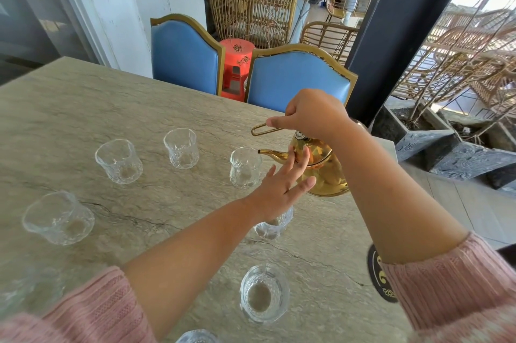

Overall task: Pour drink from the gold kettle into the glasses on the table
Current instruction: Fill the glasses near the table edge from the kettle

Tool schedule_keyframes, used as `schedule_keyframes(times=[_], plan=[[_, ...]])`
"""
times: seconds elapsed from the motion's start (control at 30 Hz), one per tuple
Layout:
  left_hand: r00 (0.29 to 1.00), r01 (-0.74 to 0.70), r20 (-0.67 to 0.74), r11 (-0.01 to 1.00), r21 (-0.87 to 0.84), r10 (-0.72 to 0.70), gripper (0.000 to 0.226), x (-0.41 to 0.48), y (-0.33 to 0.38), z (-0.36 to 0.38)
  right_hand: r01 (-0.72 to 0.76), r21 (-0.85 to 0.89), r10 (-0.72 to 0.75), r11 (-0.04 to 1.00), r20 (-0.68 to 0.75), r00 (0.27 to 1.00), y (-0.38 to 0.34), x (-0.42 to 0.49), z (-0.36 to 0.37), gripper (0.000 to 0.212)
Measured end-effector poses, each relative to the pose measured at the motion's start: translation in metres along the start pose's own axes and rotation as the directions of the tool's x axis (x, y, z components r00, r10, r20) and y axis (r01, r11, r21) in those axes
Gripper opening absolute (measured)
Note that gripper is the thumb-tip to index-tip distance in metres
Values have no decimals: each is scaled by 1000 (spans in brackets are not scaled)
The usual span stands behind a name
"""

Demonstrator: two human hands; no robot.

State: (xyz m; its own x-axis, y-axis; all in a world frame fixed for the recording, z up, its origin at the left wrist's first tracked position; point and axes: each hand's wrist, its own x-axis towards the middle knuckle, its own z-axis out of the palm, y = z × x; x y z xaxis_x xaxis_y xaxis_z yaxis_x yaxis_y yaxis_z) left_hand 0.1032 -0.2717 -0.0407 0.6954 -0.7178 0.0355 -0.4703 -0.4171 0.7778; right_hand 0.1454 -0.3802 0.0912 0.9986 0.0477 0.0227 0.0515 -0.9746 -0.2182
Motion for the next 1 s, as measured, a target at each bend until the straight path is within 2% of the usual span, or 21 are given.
schedule_keyframes(times=[0.37,0.77,1.0], plan=[[1000,4,3,1000,3,-4,72,-2,-1,3,3,-18,-3,1000,-2,1000,-2,-2,1,54],[1000,2,24,1000,-7,-1,67,-4,0,1,6,-9,-5,1000,3,1000,1,-1,2,58],[999,37,31,999,12,-37,63,-3,3,-1,-28,71,28,997,-6,1000,14,2,5,61]])
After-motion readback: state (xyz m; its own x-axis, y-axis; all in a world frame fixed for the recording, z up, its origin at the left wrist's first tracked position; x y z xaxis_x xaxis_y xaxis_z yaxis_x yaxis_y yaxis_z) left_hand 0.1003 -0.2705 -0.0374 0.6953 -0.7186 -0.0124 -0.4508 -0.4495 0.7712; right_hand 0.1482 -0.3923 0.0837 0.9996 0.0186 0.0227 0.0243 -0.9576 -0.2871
